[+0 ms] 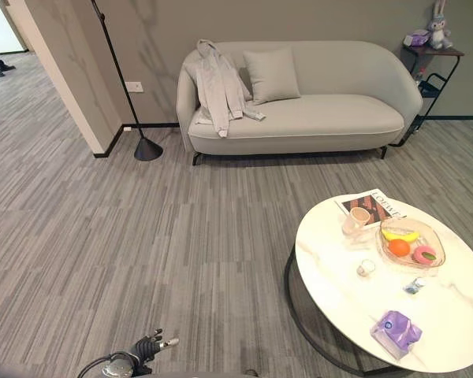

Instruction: Hang the clothes on the sofa on the clothes rack.

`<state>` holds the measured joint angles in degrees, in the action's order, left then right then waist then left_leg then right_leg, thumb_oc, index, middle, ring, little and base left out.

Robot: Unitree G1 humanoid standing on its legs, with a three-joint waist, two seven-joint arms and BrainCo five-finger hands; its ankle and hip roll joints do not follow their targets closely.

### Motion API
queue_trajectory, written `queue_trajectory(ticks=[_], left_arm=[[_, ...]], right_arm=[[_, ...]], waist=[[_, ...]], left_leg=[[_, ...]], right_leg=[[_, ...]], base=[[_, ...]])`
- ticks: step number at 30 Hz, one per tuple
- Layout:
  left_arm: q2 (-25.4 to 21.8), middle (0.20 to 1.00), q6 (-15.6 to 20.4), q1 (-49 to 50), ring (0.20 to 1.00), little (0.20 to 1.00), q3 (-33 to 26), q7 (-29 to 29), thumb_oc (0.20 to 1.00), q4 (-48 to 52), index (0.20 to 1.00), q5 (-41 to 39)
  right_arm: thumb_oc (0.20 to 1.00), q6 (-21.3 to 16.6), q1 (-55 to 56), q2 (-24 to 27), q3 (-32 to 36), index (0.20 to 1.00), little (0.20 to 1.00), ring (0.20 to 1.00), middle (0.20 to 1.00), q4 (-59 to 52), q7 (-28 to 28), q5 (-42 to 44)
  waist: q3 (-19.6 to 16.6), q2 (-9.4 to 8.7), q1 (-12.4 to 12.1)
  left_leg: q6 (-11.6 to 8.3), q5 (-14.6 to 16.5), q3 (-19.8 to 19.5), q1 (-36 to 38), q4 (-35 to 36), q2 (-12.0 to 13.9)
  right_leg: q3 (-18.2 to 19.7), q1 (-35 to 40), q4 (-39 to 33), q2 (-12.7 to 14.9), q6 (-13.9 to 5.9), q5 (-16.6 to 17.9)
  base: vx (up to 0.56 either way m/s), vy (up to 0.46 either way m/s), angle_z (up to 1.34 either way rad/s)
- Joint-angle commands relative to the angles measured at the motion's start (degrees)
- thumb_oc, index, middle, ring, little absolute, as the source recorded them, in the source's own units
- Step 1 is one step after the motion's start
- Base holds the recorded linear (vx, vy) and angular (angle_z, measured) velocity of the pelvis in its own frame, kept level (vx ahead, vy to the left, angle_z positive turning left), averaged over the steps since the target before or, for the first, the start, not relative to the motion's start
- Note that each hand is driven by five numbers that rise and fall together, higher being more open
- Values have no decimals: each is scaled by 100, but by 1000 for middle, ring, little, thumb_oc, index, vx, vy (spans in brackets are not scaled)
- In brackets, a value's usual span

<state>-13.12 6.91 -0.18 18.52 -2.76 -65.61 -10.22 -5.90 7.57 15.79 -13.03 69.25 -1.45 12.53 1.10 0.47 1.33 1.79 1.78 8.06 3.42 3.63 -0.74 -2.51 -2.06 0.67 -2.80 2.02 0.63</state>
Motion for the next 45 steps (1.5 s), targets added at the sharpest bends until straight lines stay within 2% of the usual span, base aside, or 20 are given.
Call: queue_trajectory(ticks=[1, 12, 29, 36, 37, 38, 39, 42, 43, 45], left_arm=[[-103, 1000, 180, -330, 1000, 1000, -74, -51, 1000, -49, 1000, -196], [40, 1000, 145, -393, 1000, 1000, -212, 235, 1000, -370, 1000, -108], [21, 1000, 174, -428, 1000, 1000, -82, 241, 1000, -439, 1000, 203], [-27, 1000, 142, -393, 1000, 1000, -75, 233, 1000, -359, 1000, 221], [-38, 1000, 138, -394, 1000, 1000, -81, 237, 1000, -326, 1000, 186], [-79, 1000, 142, -445, 1000, 1000, -57, 260, 1000, -181, 1000, 61], [-80, 1000, 141, -445, 1000, 1000, -56, 260, 1000, -180, 1000, 61], [-76, 1000, 126, -540, 1000, 1000, 19, 310, 1000, -34, 1000, -58], [-56, 1000, 130, -602, 1000, 1000, 59, 329, 1000, -34, 1000, -76], [-36, 1000, 143, -649, 1000, 1000, 93, 346, 1000, -6, 1000, -105]], right_arm=[[1000, -110, -258, 68, -136, 1000, 1000, 1000, 1000, 145, -30, 174], [1000, -114, -348, 12, -193, 1000, 1000, 1000, 1000, 117, 59, 175], [1000, -128, -305, -29, -256, 1000, 1000, 1000, 1000, 185, 64, 118], [1000, -139, -199, 20, -269, 1000, 1000, 1000, 1000, -106, -5, 133], [1000, -153, -198, 27, -280, 1000, 1000, 1000, 1000, -173, -16, 147], [1000, -221, -173, 110, -341, 1000, 1000, 1000, 1000, -600, -30, 219], [1000, -219, -172, 110, -340, 1000, 1000, 1000, 1000, -603, -30, 219], [1000, -219, -167, 242, -341, 1000, 1000, 1000, 1000, -793, -1, 300], [1000, -216, -184, 272, -330, 1000, 1000, 1000, 1000, -804, 20, 346], [1000, -218, -191, 298, -312, 1000, 1000, 1000, 1000, -793, 34, 383]], waist=[[132, -171, 64], [88, -238, -12], [77, -217, 10], [159, -245, 34], [201, -266, 27], [503, -445, 17], [495, -441, 20], [794, -515, -37], [836, -500, -29], [848, -479, -3]], left_leg=[[-369, 17, 147, 213, 137, 100], [-348, 12, 104, 201, 137, 71], [-356, 7, 113, 231, 137, 69], [-396, -6, 152, 327, 137, 171], [-403, -7, 165, 294, 39, 198], [-481, 171, 148, -455, -1268, 362], [-482, 191, 142, -487, -1311, 370], [-524, -323, -234, -1374, -2656, 389], [-493, -414, -407, -1640, -2787, 326], [-450, -371, -489, -1896, -2733, 243]], right_leg=[[511, 597, -494, 417, -758, 22], [457, 605, -500, 452, -770, 30], [481, 612, -506, 458, -764, 43], [605, 595, -425, 328, -697, -61], [637, 577, -386, 310, -679, -83], [789, 455, -131, 223, -527, -163], [785, 441, -125, 217, -526, -164], [826, 379, 43, 132, -345, -196], [802, 376, 51, 133, -313, -239], [767, 404, 32, 156, -316, -297]], base=[[0, 0, 0], [-1, 3, 4], [0, 0, 0], [18, -62, -2], [-85, -285, -20], [-109, -237, -17], [-133, -258, -3], [-43, -134, 2], [54, -79, 0], [102, -13, 21]])
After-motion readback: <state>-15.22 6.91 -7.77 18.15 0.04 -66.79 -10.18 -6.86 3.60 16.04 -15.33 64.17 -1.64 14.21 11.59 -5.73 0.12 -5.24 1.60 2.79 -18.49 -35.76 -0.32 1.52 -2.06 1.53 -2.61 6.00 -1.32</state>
